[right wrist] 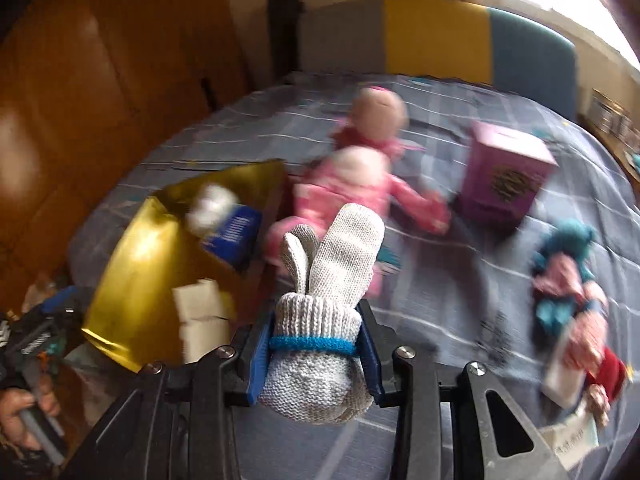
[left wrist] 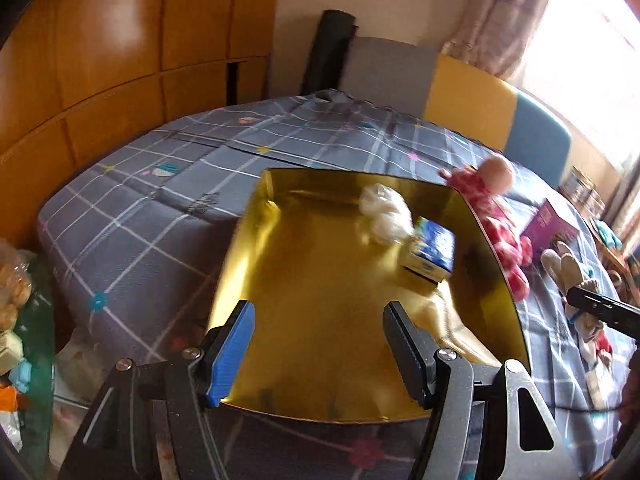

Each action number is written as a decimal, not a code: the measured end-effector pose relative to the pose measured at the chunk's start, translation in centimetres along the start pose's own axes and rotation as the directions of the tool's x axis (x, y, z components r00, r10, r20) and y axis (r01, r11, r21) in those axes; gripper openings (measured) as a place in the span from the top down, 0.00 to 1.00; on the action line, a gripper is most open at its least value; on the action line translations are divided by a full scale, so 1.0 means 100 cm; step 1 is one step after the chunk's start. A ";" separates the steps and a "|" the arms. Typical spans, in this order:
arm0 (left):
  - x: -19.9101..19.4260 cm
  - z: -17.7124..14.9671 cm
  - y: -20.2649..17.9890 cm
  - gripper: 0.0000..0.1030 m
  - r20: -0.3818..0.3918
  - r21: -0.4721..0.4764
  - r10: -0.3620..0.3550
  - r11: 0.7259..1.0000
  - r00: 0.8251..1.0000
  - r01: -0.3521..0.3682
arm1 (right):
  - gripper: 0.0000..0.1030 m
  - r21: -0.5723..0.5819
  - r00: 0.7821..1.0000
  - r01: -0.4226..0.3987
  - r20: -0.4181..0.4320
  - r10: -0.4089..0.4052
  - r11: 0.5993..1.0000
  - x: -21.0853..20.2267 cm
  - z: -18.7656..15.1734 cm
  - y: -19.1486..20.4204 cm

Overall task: Organize soft objects
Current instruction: 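Carry the white knit gloves with the right tool and lower them into the gold tray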

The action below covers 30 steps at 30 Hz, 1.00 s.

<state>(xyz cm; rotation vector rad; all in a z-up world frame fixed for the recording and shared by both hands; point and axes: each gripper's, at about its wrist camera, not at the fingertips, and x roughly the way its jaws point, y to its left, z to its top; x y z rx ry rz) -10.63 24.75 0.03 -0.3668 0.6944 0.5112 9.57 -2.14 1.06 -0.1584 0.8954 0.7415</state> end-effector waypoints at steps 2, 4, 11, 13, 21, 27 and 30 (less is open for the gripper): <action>0.000 0.002 0.008 0.35 0.009 -0.017 0.011 1.000 1.000 -0.011 | 0.63 -0.034 0.998 -0.067 -0.016 0.066 0.997 0.012 0.012 0.027; 0.000 0.003 0.015 0.35 0.015 -0.030 0.023 0.999 1.000 -0.022 | 0.63 -0.065 0.994 -0.106 -0.034 0.104 0.992 0.029 0.024 0.053; 0.006 0.005 0.030 0.35 0.005 -0.069 0.031 0.997 1.000 -0.030 | 0.63 -0.124 0.976 -0.176 -0.154 0.156 0.976 0.113 0.047 0.125; 0.008 0.006 0.033 0.35 0.001 -0.076 0.037 0.996 0.999 -0.036 | 0.62 -0.121 0.971 -0.168 -0.194 0.143 0.978 0.137 0.044 0.134; 0.014 0.005 0.039 0.35 -0.014 -0.091 0.041 0.995 0.999 -0.043 | 0.54 -0.055 0.960 -0.158 -0.240 0.141 0.986 0.169 0.038 0.129; 0.012 0.005 0.033 0.35 -0.014 -0.071 0.039 0.997 0.999 -0.040 | 0.53 -0.053 0.971 -0.170 -0.177 0.159 0.984 0.146 0.036 0.121; 0.010 0.005 0.028 0.35 -0.011 -0.060 0.032 0.998 0.999 -0.032 | 0.53 -0.060 0.978 -0.161 -0.145 0.151 0.985 0.132 0.035 0.119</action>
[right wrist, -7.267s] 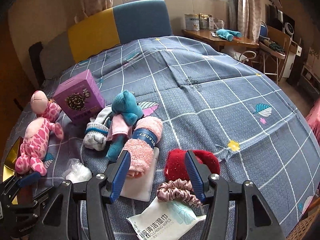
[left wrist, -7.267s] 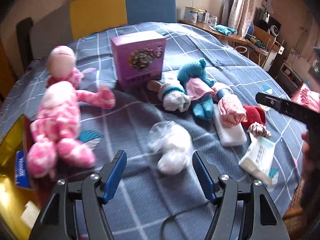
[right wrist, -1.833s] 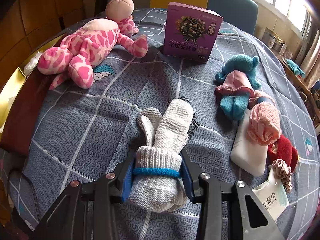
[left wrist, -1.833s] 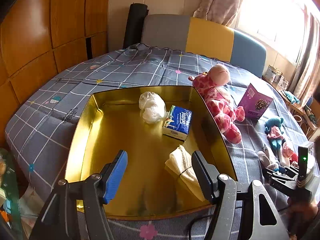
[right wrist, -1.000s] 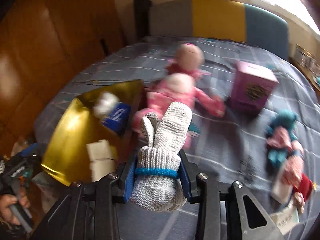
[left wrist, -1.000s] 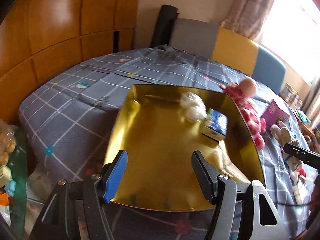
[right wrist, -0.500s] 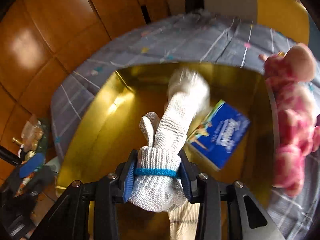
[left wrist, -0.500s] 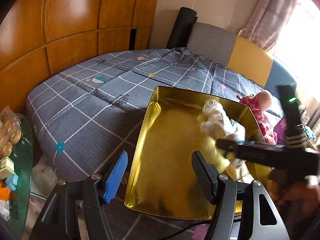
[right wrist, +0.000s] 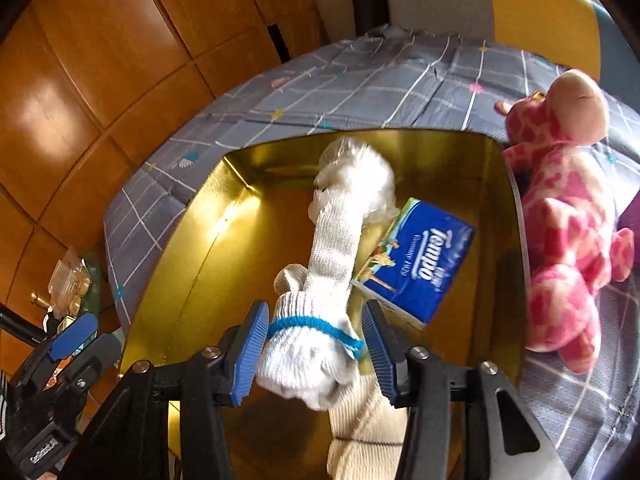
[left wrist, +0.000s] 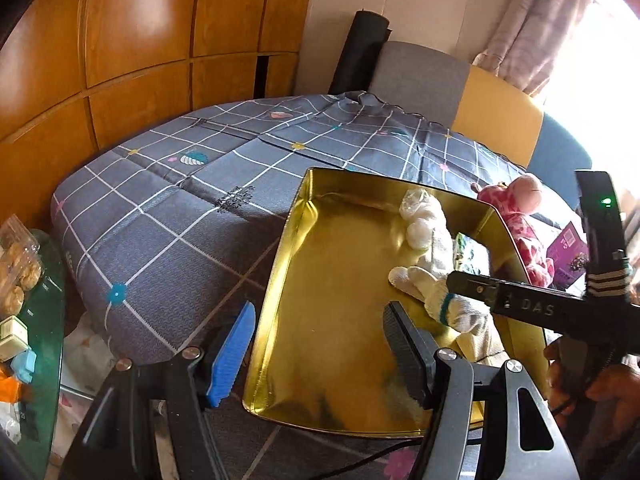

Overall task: Organize soft objects
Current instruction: 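Carry the white knit gloves with the right tool and lower them into the gold tray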

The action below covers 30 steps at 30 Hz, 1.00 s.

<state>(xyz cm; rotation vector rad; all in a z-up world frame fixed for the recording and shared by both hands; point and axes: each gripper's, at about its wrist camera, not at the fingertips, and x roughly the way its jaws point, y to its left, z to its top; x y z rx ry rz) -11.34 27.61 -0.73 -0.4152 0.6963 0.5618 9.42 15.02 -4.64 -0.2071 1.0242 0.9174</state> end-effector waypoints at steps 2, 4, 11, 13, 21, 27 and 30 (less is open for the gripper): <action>-0.004 0.000 -0.003 0.35 0.010 0.010 -0.005 1.000 1.000 0.004 | 0.53 0.003 1.000 0.012 0.019 -0.012 1.000 -0.011 -0.003 -0.002; -0.007 0.000 -0.008 0.35 0.018 0.023 -0.011 1.000 1.000 0.010 | 0.53 0.008 0.999 0.023 0.042 -0.023 1.000 -0.021 -0.006 -0.003; -0.016 -0.002 -0.022 0.35 0.029 0.058 -0.037 0.998 0.999 0.036 | 0.53 0.000 0.991 0.076 0.109 -0.076 0.997 -0.057 -0.024 -0.009; -0.019 -0.004 -0.027 0.35 0.029 0.067 -0.044 0.997 0.999 0.042 | 0.53 -0.013 0.987 0.102 0.126 -0.100 0.995 -0.067 -0.030 -0.010; -0.024 -0.011 -0.043 0.26 0.019 0.098 -0.079 0.992 0.997 0.077 | 0.53 -0.021 0.967 0.184 0.181 -0.178 0.983 -0.099 -0.052 -0.025; -0.030 -0.012 -0.059 0.25 0.023 0.140 -0.098 0.986 0.995 0.094 | 0.53 0.013 0.953 0.232 0.198 -0.230 0.973 -0.119 -0.066 -0.049; -0.030 -0.012 -0.068 0.25 0.018 0.161 -0.104 0.982 0.994 0.100 | 0.53 0.039 0.943 0.259 0.205 -0.262 0.965 -0.130 -0.073 -0.065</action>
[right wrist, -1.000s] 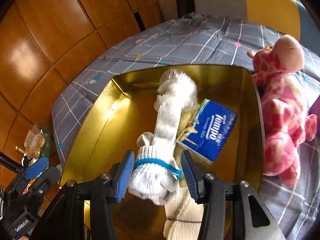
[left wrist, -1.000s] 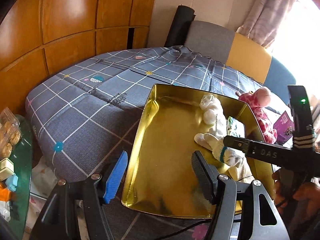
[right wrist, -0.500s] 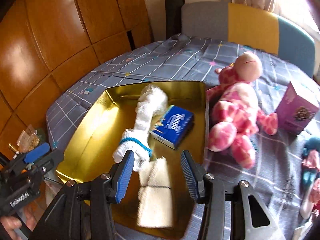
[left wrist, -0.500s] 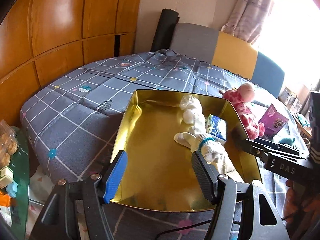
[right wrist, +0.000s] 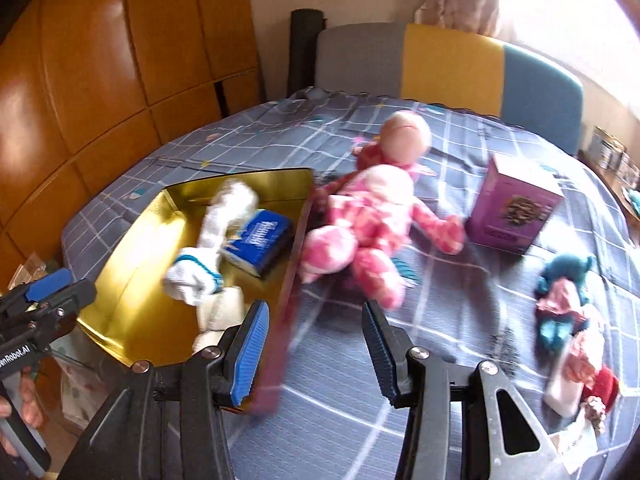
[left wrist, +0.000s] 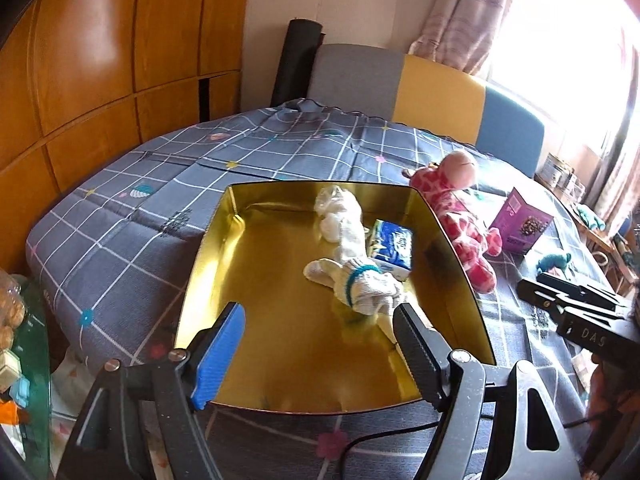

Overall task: Organize soft objects
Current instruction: 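Carry the white knit gloves with the right tool and lower them into the gold tray, then grasp the teal bear in pink dress with left tool while right tool moves toward the scrunchie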

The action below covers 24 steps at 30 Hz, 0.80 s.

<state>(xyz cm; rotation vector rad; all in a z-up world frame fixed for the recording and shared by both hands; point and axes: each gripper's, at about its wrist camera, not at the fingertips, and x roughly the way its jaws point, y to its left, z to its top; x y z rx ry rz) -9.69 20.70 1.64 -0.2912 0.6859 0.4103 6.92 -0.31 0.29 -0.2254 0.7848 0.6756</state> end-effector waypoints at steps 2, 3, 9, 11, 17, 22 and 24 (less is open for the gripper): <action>0.001 0.000 -0.007 0.25 -0.007 0.018 -0.008 1.000 1.000 0.008 | 0.53 0.015 1.000 0.025 0.002 -0.025 1.000 -0.005 -0.004 -0.014; 0.001 0.000 -0.010 0.25 -0.006 0.026 -0.012 1.000 1.000 0.012 | 0.53 0.024 0.999 0.040 0.001 -0.040 0.999 -0.007 -0.006 -0.021; 0.002 0.004 -0.031 0.25 -0.008 0.073 -0.043 0.996 0.999 0.043 | 0.53 0.084 0.991 0.132 -0.006 -0.132 0.988 -0.021 -0.017 -0.074; 0.003 0.005 -0.038 0.25 -0.010 0.087 -0.053 0.995 0.999 0.054 | 0.53 0.101 0.986 0.166 -0.011 -0.166 0.981 -0.025 -0.020 -0.091; 0.009 0.007 -0.059 0.25 -0.025 0.132 -0.070 0.989 0.997 0.073 | 0.53 0.154 0.966 0.258 -0.018 -0.259 0.954 -0.040 -0.028 -0.139; 0.014 0.006 -0.075 0.25 -0.045 0.166 -0.088 0.982 0.995 0.094 | 0.53 0.183 0.944 0.328 -0.031 -0.328 0.927 -0.049 -0.035 -0.175; 0.014 0.006 -0.080 0.25 -0.050 0.178 -0.096 0.979 0.994 0.104 | 0.53 0.205 0.935 0.352 -0.034 -0.353 0.913 -0.053 -0.039 -0.191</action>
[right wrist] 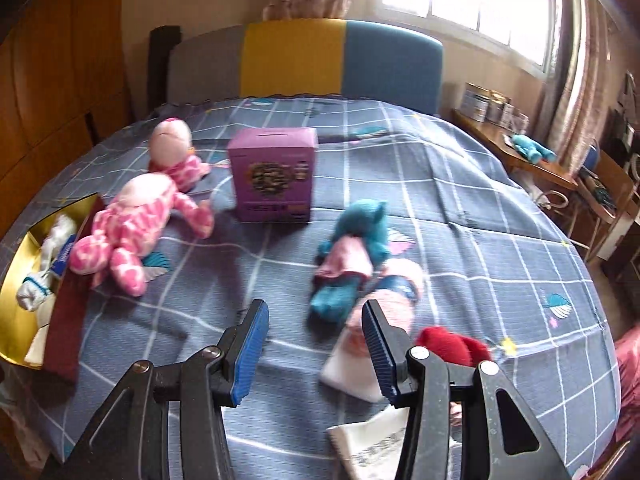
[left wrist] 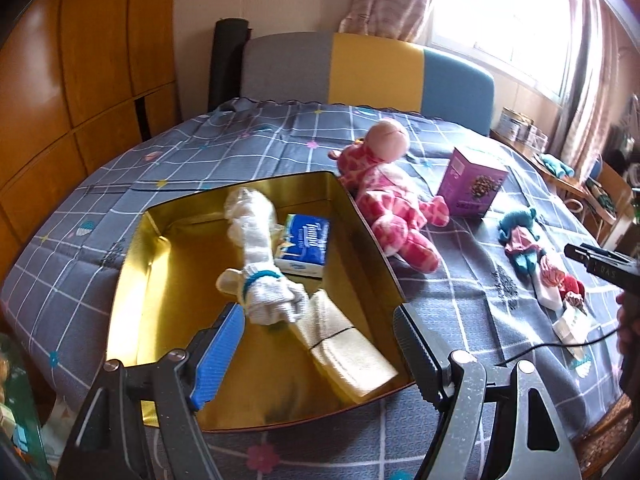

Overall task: Organize soft objects
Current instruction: 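Grasp the teal bear in pink dress with left tool while right tool moves toward the scrunchie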

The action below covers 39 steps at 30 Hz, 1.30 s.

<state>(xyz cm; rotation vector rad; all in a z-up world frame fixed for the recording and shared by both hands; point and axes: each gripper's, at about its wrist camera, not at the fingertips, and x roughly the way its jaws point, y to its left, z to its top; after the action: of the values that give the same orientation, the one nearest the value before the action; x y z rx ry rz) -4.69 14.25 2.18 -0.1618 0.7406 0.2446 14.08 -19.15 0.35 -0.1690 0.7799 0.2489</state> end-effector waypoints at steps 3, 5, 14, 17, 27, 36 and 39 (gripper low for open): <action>0.002 0.002 -0.010 0.25 -0.006 0.026 -0.013 1.000 1.000 0.013 | 0.53 0.048 0.999 0.050 0.007 -0.050 0.998 0.005 -0.004 -0.024; 0.002 0.005 -0.016 0.25 -0.008 0.036 -0.023 0.999 1.000 0.024 | 0.53 0.110 0.997 0.081 0.007 -0.082 0.991 0.009 -0.007 -0.043; 0.016 0.029 -0.061 0.25 -0.042 0.082 -0.133 0.987 0.990 0.136 | 0.53 0.422 0.988 0.143 -0.014 -0.151 0.895 0.007 -0.017 -0.111; 0.028 0.039 -0.087 0.25 -0.072 0.098 -0.193 0.975 0.979 0.199 | 0.53 0.457 0.991 0.128 -0.024 -0.131 0.880 0.008 -0.019 -0.118; 0.090 0.064 -0.183 0.25 -0.190 0.179 -0.289 0.929 0.938 0.323 | 0.53 0.523 0.994 0.107 -0.025 -0.110 0.846 0.005 -0.023 -0.131; 0.157 0.080 -0.254 0.19 -0.284 0.206 -0.312 0.904 0.907 0.375 | 0.53 0.633 0.998 0.066 -0.024 -0.066 0.771 0.003 -0.033 -0.152; 0.174 0.086 -0.277 0.19 -0.287 0.217 -0.315 0.899 0.905 0.382 | 0.52 0.651 0.999 0.045 -0.022 -0.040 0.758 0.004 -0.035 -0.155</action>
<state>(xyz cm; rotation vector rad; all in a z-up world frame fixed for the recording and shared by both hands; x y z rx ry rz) 20.96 -7.53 -1.82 -0.0654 0.9679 -0.2281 16.42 -34.72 -1.46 0.4812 0.8277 -0.0815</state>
